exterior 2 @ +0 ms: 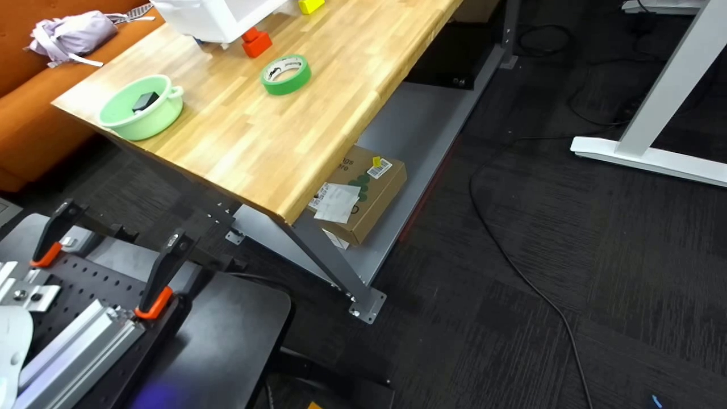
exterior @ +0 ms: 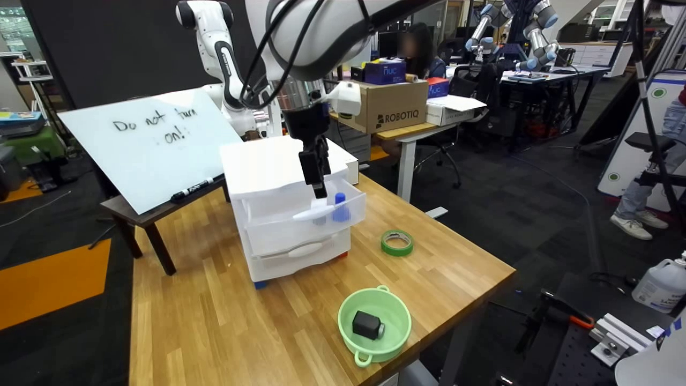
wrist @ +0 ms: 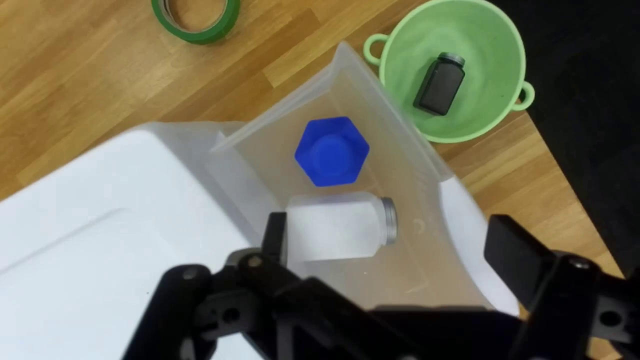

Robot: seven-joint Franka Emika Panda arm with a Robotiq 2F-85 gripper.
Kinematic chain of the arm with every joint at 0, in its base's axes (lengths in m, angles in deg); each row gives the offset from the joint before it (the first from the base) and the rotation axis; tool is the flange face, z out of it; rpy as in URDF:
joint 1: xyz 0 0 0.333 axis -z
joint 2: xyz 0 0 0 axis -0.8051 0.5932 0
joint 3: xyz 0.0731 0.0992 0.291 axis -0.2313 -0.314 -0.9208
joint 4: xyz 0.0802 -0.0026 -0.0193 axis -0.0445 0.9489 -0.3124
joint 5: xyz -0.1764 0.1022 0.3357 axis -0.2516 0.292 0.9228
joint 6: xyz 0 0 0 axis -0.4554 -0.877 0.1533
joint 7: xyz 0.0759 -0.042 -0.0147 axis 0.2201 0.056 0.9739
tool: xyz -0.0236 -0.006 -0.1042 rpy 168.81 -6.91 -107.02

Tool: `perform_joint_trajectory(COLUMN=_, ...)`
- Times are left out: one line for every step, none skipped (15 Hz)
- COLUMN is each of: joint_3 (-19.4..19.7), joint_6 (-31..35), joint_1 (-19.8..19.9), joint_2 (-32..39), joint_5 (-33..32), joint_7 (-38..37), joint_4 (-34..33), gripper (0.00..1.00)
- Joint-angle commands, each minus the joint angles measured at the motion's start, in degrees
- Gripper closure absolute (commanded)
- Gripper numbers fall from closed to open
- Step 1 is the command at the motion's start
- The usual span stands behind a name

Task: Take the seasoning bottle out of the open drawer, close it then put the seasoning bottle in the bowl

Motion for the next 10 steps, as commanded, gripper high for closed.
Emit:
perform_joint_trajectory(joint_3=0.46, joint_6=1.27, joint_1=0.50, joint_2=-1.02, joint_5=3.57, joint_7=-5.14, joint_4=1.09, gripper=0.00)
perform_joint_trajectory(joint_3=0.61, joint_6=1.64, joint_1=0.57, joint_2=-1.18, joint_5=4.49, joint_7=-6.52, joint_4=1.28, gripper=0.00)
perform_joint_trajectory(joint_3=0.88, joint_6=2.18, joint_1=0.60, joint_2=-1.38, joint_5=5.15, joint_7=-8.21, joint_4=1.53, gripper=0.00)
perform_joint_trajectory(joint_3=1.10, joint_6=2.63, joint_1=0.65, joint_2=-1.58, joint_5=5.83, joint_7=-9.72, joint_4=1.78, gripper=0.00)
perform_joint_trajectory(joint_3=1.40, joint_6=3.18, joint_1=0.62, joint_2=-1.79, joint_5=6.10, joint_7=-11.35, joint_4=2.04, gripper=0.00)
perform_joint_trajectory(joint_3=1.68, joint_6=3.62, joint_1=0.71, joint_2=-1.94, joint_5=6.53, joint_7=-12.79, joint_4=2.30, gripper=0.00)
perform_joint_trajectory(joint_3=1.88, joint_6=3.92, joint_1=0.79, joint_2=-2.10, joint_5=6.79, joint_7=-13.75, joint_4=2.54, gripper=0.00)
perform_joint_trajectory(joint_3=1.73, joint_6=1.85, joint_1=0.24, joint_2=-0.29, joint_5=5.28, joint_7=-11.86, joint_4=0.09, gripper=0.00)
perform_joint_trajectory(joint_3=1.82, joint_6=1.84, joint_1=0.26, joint_2=-0.30, joint_5=5.32, joint_7=-12.11, joint_4=0.13, gripper=0.00)
perform_joint_trajectory(joint_3=1.81, joint_6=1.83, joint_1=0.23, joint_2=-0.26, joint_5=5.32, joint_7=-12.11, joint_4=0.13, gripper=0.00)
